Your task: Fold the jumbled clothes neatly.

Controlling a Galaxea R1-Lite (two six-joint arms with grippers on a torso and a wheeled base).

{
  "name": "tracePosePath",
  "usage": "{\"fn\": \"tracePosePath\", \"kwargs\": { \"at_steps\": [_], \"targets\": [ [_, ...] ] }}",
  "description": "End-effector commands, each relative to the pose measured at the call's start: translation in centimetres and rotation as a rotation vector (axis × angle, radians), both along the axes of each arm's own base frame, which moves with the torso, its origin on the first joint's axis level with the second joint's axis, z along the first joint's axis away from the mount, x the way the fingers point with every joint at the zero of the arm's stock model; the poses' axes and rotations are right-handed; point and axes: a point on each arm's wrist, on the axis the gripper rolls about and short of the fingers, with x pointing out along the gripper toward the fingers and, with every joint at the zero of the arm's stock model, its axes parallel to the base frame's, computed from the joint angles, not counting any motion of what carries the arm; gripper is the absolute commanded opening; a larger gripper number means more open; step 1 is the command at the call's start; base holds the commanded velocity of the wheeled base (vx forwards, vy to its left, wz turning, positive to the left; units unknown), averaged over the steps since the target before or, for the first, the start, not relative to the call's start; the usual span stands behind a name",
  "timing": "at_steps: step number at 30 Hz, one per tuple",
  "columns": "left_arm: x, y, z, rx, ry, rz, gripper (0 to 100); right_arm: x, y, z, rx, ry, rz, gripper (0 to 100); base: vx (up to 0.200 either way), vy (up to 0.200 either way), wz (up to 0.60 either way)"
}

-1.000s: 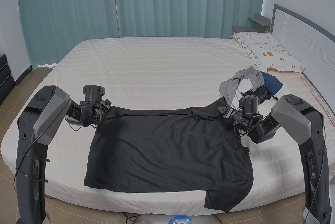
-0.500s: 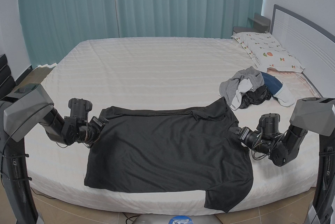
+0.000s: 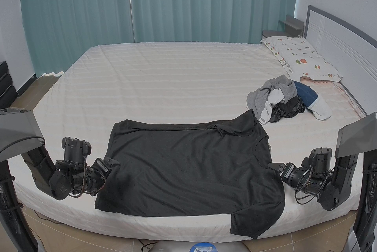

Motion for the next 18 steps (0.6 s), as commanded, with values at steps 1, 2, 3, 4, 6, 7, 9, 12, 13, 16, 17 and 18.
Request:
{"fn": "tracePosePath", "kwargs": {
  "at_steps": [1,2,3,4,6,7,9,12,13,16,17,18],
  "targets": [
    [-1.2,0.2,0.2,-0.001,0.002,-0.012,100,-1.7,-0.1,-2.3,-0.011,0.106,0.011,100,-0.2,0.0,0.0],
    [-1.3,0.2,0.1,0.002,0.004,-0.012,100,-1.7,-0.2,-2.3,-0.01,0.107,0.008,100,-0.2,0.0,0.0],
    [-1.3,0.2,0.1,0.002,0.004,-0.012,100,-1.7,-0.2,-2.3,-0.01,0.107,0.008,100,-0.2,0.0,0.0],
    [-1.4,0.3,0.0,0.01,0.008,-0.018,100,-1.6,-0.2,-2.2,-0.009,0.104,0.008,100,0.0,0.0,0.0],
    [-1.5,0.7,0.2,0.024,0.004,-0.018,100,-1.6,-0.2,-2.2,-0.008,0.104,0.008,100,0.0,0.0,0.0],
    [-1.5,0.8,0.2,0.029,0.004,-0.017,100,-1.6,-0.2,-2.3,-0.008,0.106,0.008,100,0.0,0.0,0.0],
    [-1.8,1.2,0.2,0.051,0.008,-0.027,100,-1.7,-0.2,-2.2,-0.01,0.107,0.008,100,0.0,0.0,0.0],
    [-2.2,1.3,-0.3,0.078,0.025,-0.05,100,-1.7,-0.2,-2.2,-0.01,0.105,0.008,100,0.0,0.0,0.0],
    [-2.2,1.3,-0.3,0.084,0.022,-0.054,100,-1.7,-0.1,-2.2,-0.01,0.105,0.01,100,0.0,0.0,0.0],
    [-2.3,1.4,-0.4,0.089,0.033,-0.056,100,-1.7,-0.1,-2.2,-0.009,0.104,0.011,100,0.0,0.0,0.0],
    [-2.3,1.4,-0.6,0.093,0.038,-0.059,100,-1.7,-0.1,-2.2,-0.009,0.104,0.011,100,0.0,0.0,0.0],
    [-2.3,1.3,-0.9,0.105,0.049,-0.073,100,-1.7,-0.1,-2.2,-0.009,0.104,0.011,100,0.0,0.0,0.0]
  ]
}}
